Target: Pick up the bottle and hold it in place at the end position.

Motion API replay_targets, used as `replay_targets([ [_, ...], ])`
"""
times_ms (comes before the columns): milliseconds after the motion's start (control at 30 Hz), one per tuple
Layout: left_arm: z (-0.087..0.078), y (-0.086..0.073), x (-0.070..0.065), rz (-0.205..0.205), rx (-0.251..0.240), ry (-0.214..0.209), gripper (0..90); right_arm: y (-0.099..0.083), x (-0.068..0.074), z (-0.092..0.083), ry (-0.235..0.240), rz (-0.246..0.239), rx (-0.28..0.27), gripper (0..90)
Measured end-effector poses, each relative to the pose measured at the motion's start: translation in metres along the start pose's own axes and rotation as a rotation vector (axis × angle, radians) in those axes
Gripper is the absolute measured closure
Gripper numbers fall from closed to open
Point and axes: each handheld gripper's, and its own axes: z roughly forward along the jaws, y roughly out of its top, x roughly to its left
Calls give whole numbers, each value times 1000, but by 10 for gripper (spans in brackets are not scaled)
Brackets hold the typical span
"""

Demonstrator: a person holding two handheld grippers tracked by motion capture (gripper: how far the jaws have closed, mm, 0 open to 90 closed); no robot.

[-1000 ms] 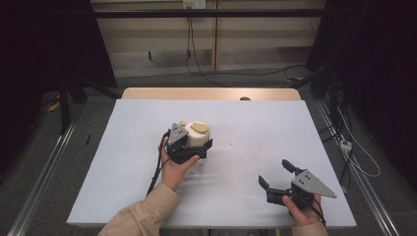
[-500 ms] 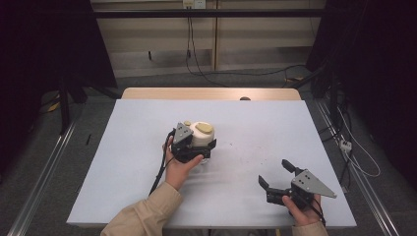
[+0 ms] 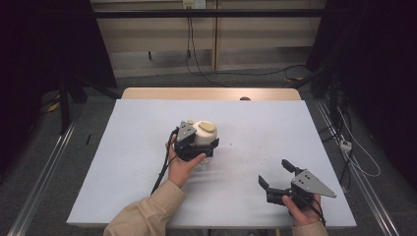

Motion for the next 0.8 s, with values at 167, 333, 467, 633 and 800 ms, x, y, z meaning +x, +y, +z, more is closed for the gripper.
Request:
replay_targets([
  [167,5,1,-2,-10,-4,-3,62,0,0,0,1,1,-3,36],
  [333,10,1,-3,-20,-8,-4,62,0,0,0,3,-2,-2,36],
  [467,13,0,-1,-31,-8,2,62,0,0,0,0,1,-2,37],
  [633,16,3,-1,-49,-3,1,62,0,0,0,2,-1,-1,37],
  [800,19,8,-3,-33,-6,2,62,0,0,0,3,0,-1,37],
])
